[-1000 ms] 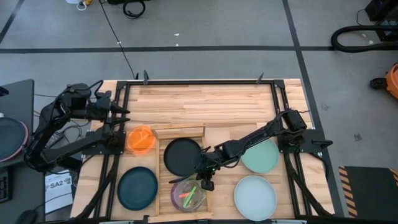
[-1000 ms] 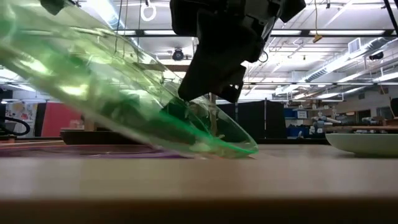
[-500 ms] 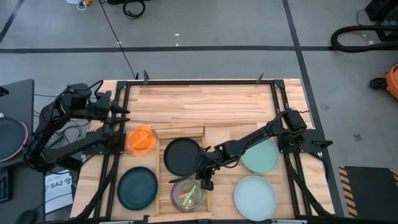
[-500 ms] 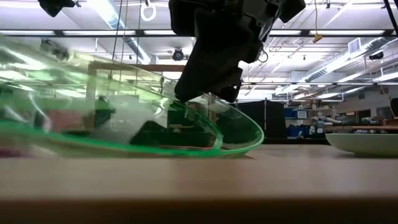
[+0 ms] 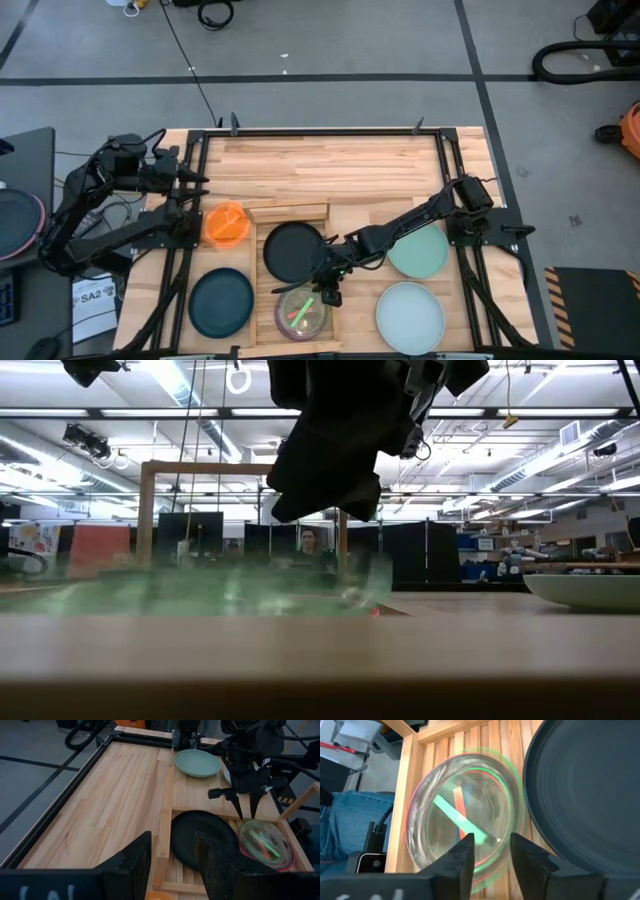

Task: Place and stack plates onto a shelf
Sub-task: Stack the small green transparent plate on the top of the small pink transparent plate on the shelf, then stack the big black plate on top of the big black plate on the shelf

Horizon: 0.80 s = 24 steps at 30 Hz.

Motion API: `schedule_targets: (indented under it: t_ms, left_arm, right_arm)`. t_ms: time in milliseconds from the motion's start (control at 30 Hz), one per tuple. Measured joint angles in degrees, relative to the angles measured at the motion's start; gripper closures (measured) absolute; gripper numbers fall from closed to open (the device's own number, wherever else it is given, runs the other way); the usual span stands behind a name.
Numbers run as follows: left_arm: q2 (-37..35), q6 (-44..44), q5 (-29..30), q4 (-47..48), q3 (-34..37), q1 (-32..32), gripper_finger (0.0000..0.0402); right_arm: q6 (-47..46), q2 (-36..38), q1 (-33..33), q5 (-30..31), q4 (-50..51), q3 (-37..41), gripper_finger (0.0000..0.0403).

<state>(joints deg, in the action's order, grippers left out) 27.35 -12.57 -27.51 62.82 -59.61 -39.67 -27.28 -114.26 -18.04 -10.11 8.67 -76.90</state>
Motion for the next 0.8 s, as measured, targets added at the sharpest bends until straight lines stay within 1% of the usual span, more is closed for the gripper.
schedule_targets:
  t_ms: [200, 333, 500, 800]
  left_arm:
    - [0.0, 0.0, 0.0, 0.0, 0.0, 0.0, 0.0246]
    - [0.0, 0.0, 0.0, 0.0, 0.0, 0.0, 0.0246]
    - [0.0, 0.0, 0.0, 0.0, 0.0, 0.0, 0.0246]
    - [0.0, 0.0, 0.0, 0.0, 0.0, 0.0, 0.0246]
  right_arm:
    - [0.0, 0.0, 0.0, 0.0, 0.0, 0.0, 0.0231]
    - [0.0, 0.0, 0.0, 0.2, 0.0, 0.0, 0.0215]
    - [0.0, 0.0, 0.0, 1.4, 0.0, 0.0, 0.021]
    - [0.0, 0.0, 0.0, 1.5, 0.0, 0.0, 0.0212]
